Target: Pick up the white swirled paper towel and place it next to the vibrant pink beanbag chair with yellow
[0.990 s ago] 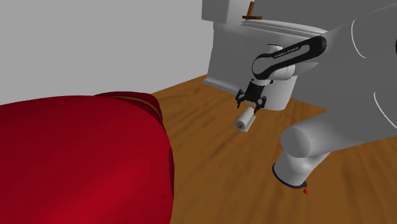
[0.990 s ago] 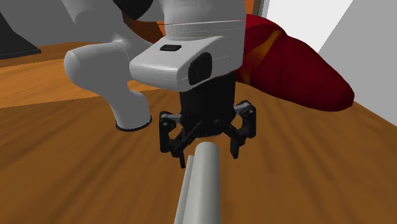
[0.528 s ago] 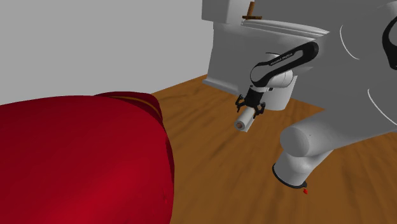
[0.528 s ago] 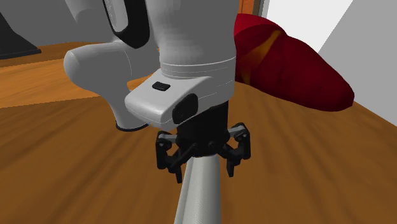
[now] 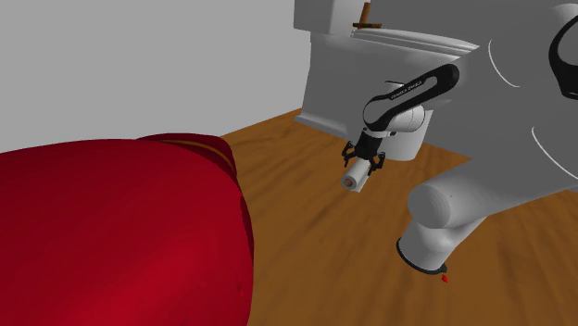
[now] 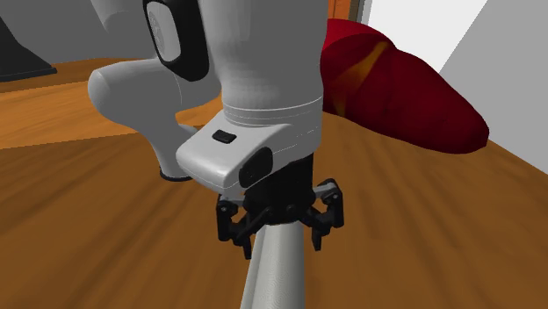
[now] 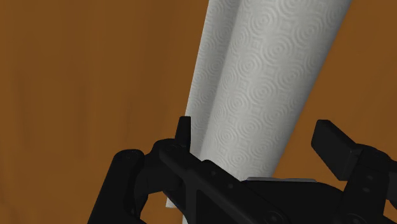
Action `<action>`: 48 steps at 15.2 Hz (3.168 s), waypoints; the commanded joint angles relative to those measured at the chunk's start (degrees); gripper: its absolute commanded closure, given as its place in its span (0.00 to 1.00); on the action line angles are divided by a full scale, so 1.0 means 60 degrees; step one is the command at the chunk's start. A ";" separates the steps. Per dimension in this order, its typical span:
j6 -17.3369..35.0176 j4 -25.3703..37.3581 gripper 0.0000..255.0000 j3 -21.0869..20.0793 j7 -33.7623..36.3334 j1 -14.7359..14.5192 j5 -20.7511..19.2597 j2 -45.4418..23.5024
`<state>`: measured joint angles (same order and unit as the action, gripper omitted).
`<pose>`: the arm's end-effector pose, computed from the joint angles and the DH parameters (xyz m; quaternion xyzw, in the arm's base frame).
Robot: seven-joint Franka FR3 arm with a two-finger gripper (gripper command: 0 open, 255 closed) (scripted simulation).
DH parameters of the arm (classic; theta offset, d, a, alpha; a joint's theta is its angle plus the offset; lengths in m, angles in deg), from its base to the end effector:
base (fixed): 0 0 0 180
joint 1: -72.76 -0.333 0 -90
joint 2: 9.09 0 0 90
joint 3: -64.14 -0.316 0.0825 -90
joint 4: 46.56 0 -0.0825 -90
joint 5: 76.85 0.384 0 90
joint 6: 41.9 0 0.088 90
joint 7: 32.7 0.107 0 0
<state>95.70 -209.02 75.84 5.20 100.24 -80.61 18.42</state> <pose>0.2761 -0.2154 0.3326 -0.8026 0.5957 -0.0199 0.0243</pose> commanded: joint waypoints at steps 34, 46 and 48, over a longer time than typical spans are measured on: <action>-0.3689 0.1931 1.00 -0.0358 0.0207 0.0052 0.0047 0.1765; -0.5314 0.3325 1.00 -0.0488 0.0259 0.0011 0.0130 0.1999; -0.5572 0.3579 1.00 -0.0506 0.0266 0.0003 0.0144 0.2002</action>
<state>63.10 -188.47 72.83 6.82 100.29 -79.79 30.56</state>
